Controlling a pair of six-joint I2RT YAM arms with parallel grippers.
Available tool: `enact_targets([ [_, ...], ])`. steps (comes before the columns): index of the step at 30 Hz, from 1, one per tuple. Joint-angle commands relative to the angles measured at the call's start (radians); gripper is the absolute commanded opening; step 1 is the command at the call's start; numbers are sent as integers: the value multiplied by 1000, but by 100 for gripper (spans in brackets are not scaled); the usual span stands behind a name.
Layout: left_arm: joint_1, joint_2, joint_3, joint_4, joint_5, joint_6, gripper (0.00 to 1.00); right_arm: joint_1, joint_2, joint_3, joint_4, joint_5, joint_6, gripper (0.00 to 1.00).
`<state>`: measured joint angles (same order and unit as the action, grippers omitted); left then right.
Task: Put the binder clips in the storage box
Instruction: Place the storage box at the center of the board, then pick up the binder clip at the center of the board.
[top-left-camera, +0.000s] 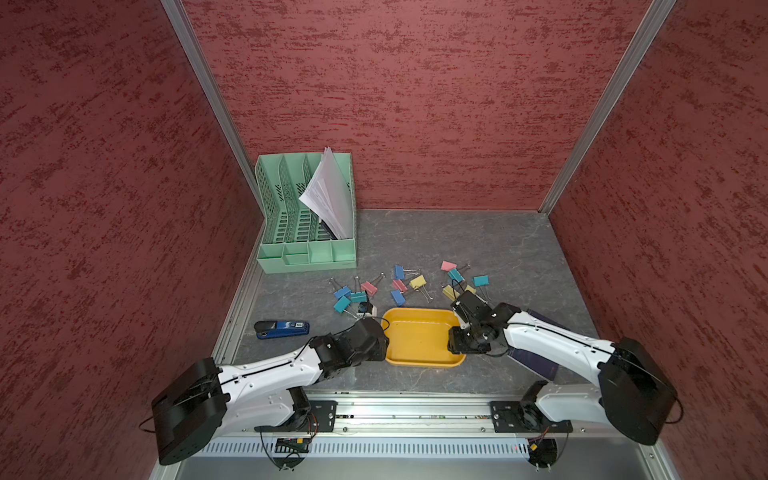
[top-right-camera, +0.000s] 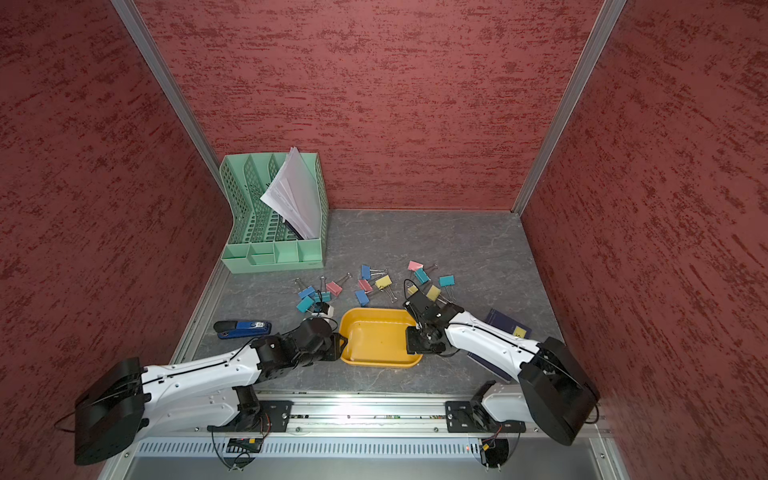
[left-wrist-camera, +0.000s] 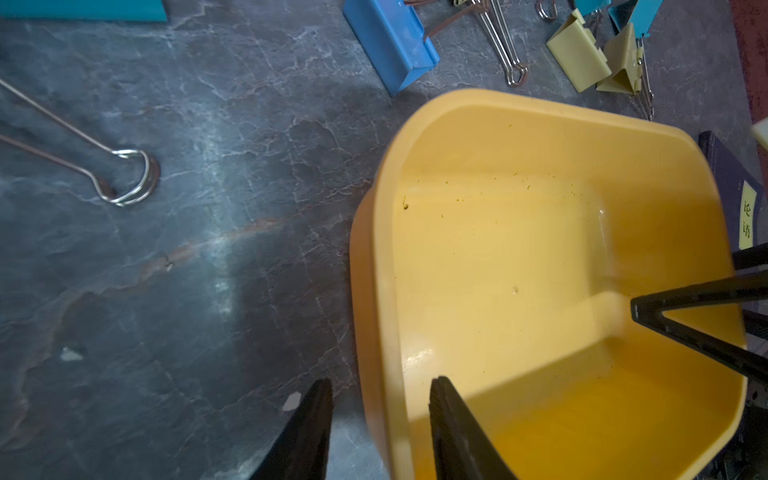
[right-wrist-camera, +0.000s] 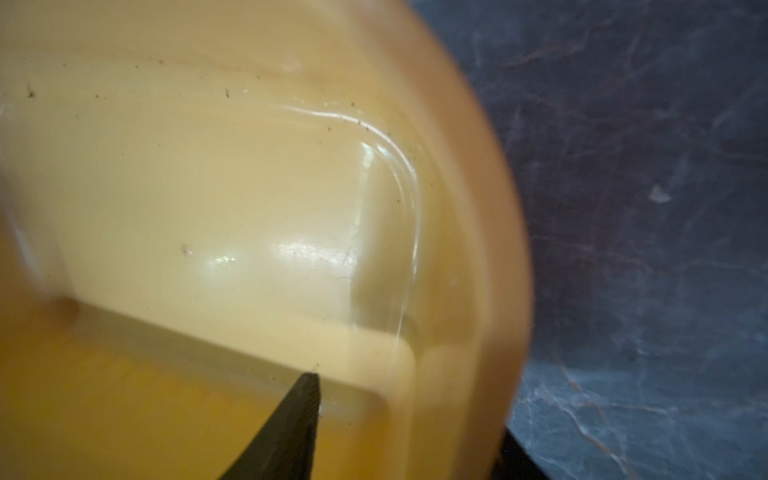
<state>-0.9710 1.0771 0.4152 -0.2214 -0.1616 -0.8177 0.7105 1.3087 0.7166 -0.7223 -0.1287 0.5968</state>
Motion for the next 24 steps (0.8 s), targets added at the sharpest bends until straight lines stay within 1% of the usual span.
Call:
enact_targets([
  [1, -5, -59, -15, 6, -33, -44, 52, 1, -37, 121, -61, 82, -54, 72],
  [4, -16, -115, -1, -29, -30, -47, 58, -25, -22, 279, -135, 97, -156, 80],
  [6, -21, -138, 7, -38, -27, -42, 60, -45, 26, 384, -158, 94, -221, 81],
  [9, -21, -134, 11, -30, -11, -38, 64, -66, 153, 549, -164, 92, -334, 83],
  [12, -20, -110, 13, -18, -17, -33, 64, -86, 321, 673, -162, 109, -431, 84],
  [17, -4, -66, 28, 3, -15, -16, 66, -106, 521, 767, -98, 56, -584, 87],
  [19, 9, -49, 31, 8, -6, -11, 67, -112, 584, 800, -88, 62, -626, 89],
  [24, 64, -37, 21, 11, 23, -2, 67, -118, 673, 845, -58, 70, -709, 91],
])
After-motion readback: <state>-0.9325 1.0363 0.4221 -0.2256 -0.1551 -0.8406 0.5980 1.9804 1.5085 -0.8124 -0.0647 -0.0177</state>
